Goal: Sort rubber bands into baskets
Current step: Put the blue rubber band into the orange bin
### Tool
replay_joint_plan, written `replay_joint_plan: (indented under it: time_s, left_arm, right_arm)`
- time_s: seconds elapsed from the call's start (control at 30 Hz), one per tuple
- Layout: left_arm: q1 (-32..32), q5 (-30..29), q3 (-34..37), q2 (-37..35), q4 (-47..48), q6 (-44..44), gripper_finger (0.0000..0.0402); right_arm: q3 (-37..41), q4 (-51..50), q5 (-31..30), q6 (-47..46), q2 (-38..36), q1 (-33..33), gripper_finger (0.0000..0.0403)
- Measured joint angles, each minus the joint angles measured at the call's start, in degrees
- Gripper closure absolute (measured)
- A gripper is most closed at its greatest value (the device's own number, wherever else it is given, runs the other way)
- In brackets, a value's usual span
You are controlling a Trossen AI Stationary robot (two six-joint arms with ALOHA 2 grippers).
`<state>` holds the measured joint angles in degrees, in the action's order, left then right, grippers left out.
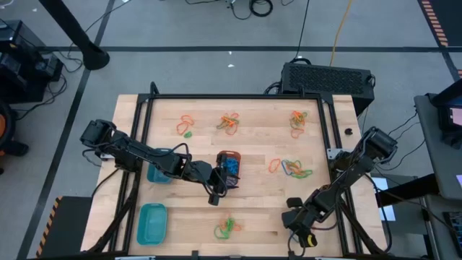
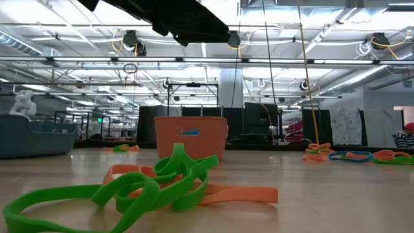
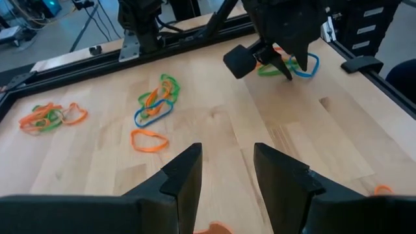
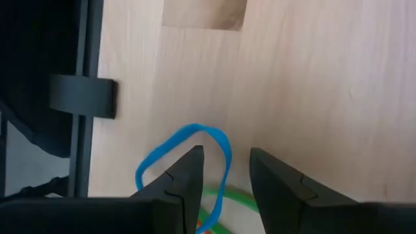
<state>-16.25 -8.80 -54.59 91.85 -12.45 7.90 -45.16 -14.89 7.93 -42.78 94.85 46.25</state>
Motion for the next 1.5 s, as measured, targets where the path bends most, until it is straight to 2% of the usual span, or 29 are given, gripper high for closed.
replay_joint_plan:
  time_s: [0.13,0.37,0.53,0.73,0.93,1.03,1.13,1.27,1.5]
  left_arm:
    - [0.00,0.00,0.00,0.00,0.01,-0.04,0.0253]
    - [0.00,0.02,0.02,0.87,-0.43,-1.47,0.0253]
    - [0.13,1.57,0.11,2.97,-1.34,-1.55,0.0253]
    - [0.09,12.75,0.03,7.34,-11.51,-1.57,0.0253]
    - [-0.02,16.80,0.02,12.52,-21.99,-4.97,0.0253]
    - [-0.02,18.45,0.00,15.37,-27.42,-10.44,0.0253]
    - [0.23,19.90,-0.75,17.23,-28.62,-15.28,0.0253]
    - [0.92,22.72,-2.20,19.17,-28.76,-20.43,0.0253]
    - [1.01,23.52,-6.29,23.87,-28.72,-24.39,0.0253]
  right_arm:
    - [-0.01,1.08,1.72,0.00,0.47,-0.12,0.0300]
    - [0.12,2.16,3.09,0.26,0.52,0.00,0.0395]
    - [0.17,4.32,2.91,0.39,0.52,-0.61,0.0398]
    - [0.19,7.78,2.92,0.42,0.46,-1.90,0.0401]
    - [-0.62,10.73,1.82,0.42,0.31,-3.91,0.0402]
    - [-2.52,9.91,-0.64,0.89,0.28,-5.06,0.0402]
    - [-5.36,6.97,-4.02,4.20,0.28,-6.25,0.0402]
    - [-11.09,-4.61,-10.16,8.56,0.26,-6.91,0.0402]
    - [-20.26,-19.31,-27.79,10.52,0.20,-6.91,0.0403]
